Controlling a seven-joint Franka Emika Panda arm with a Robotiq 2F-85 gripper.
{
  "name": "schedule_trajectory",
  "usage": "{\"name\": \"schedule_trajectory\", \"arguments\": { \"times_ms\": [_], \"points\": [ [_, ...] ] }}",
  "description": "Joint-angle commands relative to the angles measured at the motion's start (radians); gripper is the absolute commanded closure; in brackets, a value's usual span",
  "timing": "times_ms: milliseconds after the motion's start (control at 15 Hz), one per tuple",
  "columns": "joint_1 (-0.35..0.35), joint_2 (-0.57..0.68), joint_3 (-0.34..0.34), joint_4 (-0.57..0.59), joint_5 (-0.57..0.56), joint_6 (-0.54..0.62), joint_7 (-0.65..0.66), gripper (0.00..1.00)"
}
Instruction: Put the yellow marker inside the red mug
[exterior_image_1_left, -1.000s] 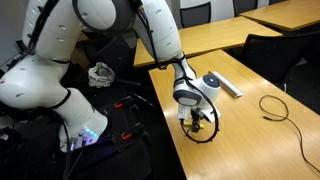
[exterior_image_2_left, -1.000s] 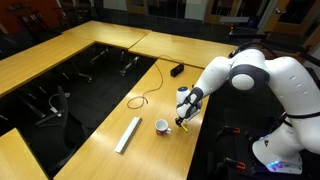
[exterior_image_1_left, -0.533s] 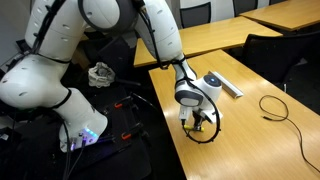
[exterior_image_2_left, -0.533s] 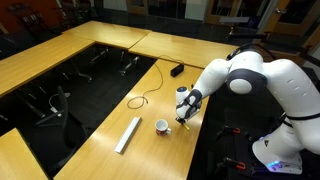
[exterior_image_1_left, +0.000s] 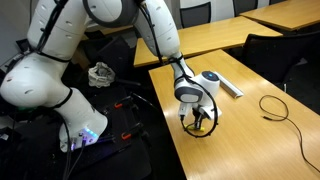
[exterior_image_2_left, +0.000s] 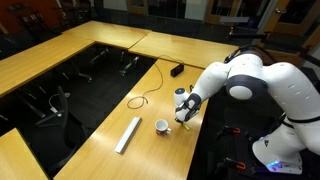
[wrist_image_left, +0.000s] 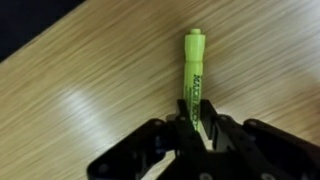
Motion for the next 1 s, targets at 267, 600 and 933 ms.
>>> {"name": "schedule_trajectory", "arguments": {
  "times_ms": [267,600,933],
  "points": [
    [0.326,-0.108,-0.258,-0.109,-0.105,0.014,0.392,0.95],
    [0.646,-0.104,-0.486,-0.108,-0.222,-0.036,0.798,0.95],
    [0.914,-0.065,-0.637,-0.091,-0.383,-0.134,1.217,0.95]
  ]
}}
